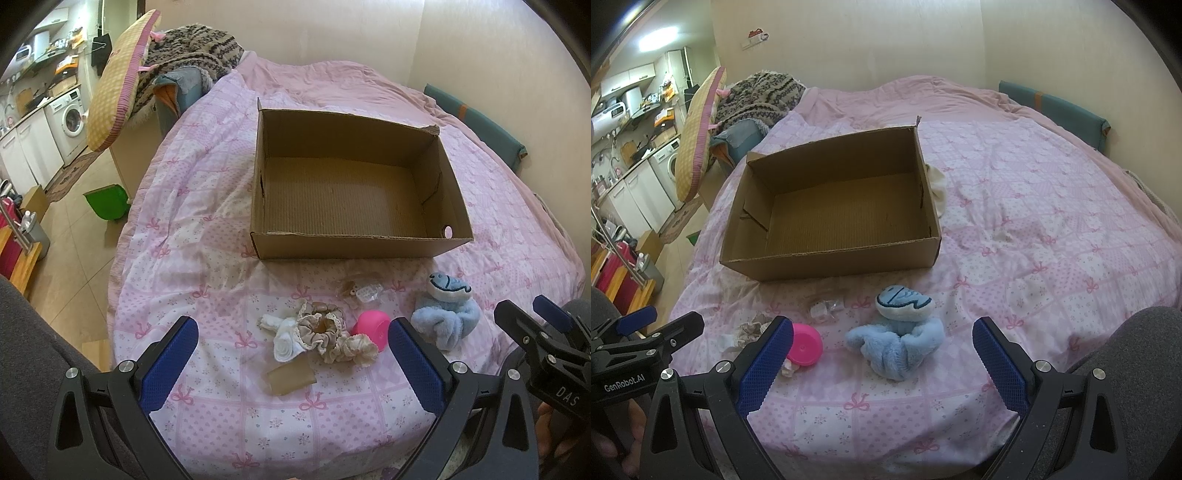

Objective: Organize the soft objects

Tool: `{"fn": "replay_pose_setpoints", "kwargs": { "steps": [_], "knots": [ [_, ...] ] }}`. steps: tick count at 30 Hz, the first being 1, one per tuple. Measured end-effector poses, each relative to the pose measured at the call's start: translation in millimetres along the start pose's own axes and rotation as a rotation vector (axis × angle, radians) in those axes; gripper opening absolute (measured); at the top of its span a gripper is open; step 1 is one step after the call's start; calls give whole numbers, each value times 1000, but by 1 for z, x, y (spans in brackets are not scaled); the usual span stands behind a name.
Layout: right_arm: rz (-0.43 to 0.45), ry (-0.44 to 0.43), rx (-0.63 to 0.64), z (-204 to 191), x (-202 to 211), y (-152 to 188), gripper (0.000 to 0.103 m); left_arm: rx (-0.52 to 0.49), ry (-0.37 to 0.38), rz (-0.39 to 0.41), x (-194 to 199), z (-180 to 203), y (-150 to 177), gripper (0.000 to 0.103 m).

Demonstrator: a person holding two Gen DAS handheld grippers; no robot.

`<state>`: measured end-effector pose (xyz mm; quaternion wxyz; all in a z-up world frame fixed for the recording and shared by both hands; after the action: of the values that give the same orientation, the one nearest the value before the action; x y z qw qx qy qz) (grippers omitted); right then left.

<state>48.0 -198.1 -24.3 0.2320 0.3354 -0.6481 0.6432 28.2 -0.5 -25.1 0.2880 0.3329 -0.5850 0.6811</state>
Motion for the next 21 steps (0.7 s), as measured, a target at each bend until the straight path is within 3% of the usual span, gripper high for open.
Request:
{"fn": "replay_pose_setpoints", "kwargs": {
  "steps": [21],
  "knots": [
    [1,1,0,0,0,0,103,-9,0,10,5,-2,-1,102]
  ]
}}
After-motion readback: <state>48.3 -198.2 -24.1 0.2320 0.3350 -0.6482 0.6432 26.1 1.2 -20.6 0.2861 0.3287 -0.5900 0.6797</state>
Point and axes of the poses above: each gripper's, at about its wrist camera, not at the fingertips, and x roughly against the way its jaws point, z to its right, y to its underside, the point moved 4 cm from there along -x, roughly the way its jaws point, and after that the axes turned 2 degrees about x, right-handed, at the moved point
